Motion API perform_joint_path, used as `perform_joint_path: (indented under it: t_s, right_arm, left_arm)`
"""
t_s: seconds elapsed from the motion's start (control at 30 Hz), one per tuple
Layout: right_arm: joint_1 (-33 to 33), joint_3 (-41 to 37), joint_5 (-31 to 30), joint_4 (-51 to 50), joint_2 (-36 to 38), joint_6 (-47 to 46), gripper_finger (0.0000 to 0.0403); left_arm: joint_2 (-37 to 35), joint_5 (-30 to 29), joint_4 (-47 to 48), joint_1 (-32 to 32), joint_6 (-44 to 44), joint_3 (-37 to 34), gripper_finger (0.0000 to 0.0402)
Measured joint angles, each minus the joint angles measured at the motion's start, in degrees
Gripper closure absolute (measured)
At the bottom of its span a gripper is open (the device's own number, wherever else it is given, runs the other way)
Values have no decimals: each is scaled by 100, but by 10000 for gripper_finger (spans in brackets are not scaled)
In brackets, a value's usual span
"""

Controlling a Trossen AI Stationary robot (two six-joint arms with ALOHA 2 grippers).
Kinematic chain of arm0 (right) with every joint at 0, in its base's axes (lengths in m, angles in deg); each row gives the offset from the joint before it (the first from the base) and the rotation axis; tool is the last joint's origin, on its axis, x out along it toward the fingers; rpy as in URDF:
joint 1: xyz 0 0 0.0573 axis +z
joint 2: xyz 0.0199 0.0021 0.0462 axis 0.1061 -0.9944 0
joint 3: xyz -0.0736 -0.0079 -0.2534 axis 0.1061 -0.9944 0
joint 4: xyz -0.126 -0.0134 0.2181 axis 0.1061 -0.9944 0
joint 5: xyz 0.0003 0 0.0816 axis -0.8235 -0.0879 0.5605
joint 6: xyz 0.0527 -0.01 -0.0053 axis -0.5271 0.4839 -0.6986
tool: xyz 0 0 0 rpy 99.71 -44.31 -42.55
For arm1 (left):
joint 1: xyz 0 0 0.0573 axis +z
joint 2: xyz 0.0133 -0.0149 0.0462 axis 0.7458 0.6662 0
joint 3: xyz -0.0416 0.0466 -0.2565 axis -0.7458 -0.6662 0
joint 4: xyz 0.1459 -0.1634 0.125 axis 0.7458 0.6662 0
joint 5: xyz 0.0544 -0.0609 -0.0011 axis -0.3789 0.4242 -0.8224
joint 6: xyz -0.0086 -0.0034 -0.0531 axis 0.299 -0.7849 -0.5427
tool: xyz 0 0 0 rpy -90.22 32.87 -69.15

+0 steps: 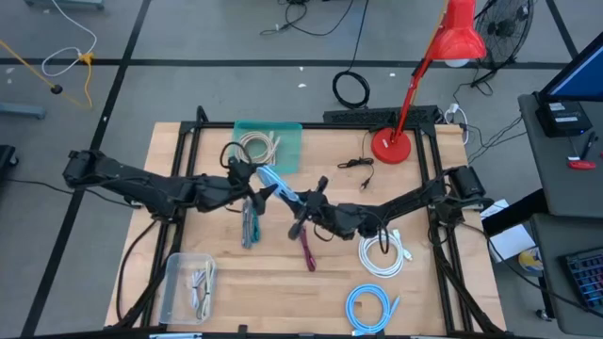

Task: Pick & Place USB Port
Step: Put the top blue HDMI cable into the green bin

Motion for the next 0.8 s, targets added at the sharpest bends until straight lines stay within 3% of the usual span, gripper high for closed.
perform_joint_path:
  t_s: [0.13, 0.27, 0.47, 0.67, 0.8]
  right_arm:
    - [77, 198, 11, -279, 1, -27, 372]
    - [143, 201, -32, -364, -2, 99, 383]
    - [158, 201, -231, -372, -2, 86, 379]
    - [154, 199, -135, -498, -2, 113, 362]
    - [158, 194, 294, -620, -2, 186, 361]
  left_arm:
    - [140, 21, -45, 148, -19, -1, 36]
    - [142, -116, -53, 165, -39, -1, 74]
    - [142, -163, -145, 103, -282, -1, 191]
    - [138, -164, -28, 103, -460, 0, 369]
    - [119, 49, 57, 154, -682, 10, 388]
